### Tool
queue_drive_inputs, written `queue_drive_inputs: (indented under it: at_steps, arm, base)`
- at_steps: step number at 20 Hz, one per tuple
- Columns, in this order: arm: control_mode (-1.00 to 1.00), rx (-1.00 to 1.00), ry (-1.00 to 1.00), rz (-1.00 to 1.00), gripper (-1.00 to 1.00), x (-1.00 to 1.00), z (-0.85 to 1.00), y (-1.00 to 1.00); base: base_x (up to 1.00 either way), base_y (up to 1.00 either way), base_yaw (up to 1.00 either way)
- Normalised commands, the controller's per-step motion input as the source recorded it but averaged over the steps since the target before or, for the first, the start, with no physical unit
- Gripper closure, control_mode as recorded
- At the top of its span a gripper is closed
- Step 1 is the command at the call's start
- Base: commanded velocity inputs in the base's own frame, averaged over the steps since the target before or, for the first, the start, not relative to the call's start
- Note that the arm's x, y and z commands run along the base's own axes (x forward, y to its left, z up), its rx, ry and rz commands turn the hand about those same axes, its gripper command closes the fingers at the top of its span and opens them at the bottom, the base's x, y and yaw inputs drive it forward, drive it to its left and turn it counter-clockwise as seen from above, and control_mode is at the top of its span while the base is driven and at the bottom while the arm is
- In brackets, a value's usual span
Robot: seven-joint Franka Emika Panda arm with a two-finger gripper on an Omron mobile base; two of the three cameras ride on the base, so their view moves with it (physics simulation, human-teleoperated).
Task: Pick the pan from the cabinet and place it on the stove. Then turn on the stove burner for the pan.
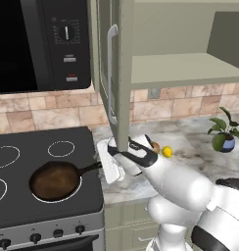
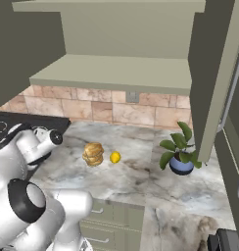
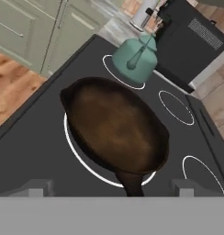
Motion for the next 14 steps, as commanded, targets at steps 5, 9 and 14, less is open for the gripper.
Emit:
queue_drive_inputs:
  at_steps: [5, 9, 14]
  arm:
    - [-1.00, 0.00, -0.09, 0.00, -1.00, -0.68, 0.38, -0.19]
    - [-1.00, 0.00, -0.11, 0.00, -1.00, -0.98, 0.20, -0.20]
    - [-1.00, 0.00, -0.13, 0.00, -1.00, -1.00, 0.11, -0.15]
  base:
    - [0.00, 0.00, 0.00]
    - [0.00, 0.00, 0.00]
    - [0.00, 0.00, 0.00]
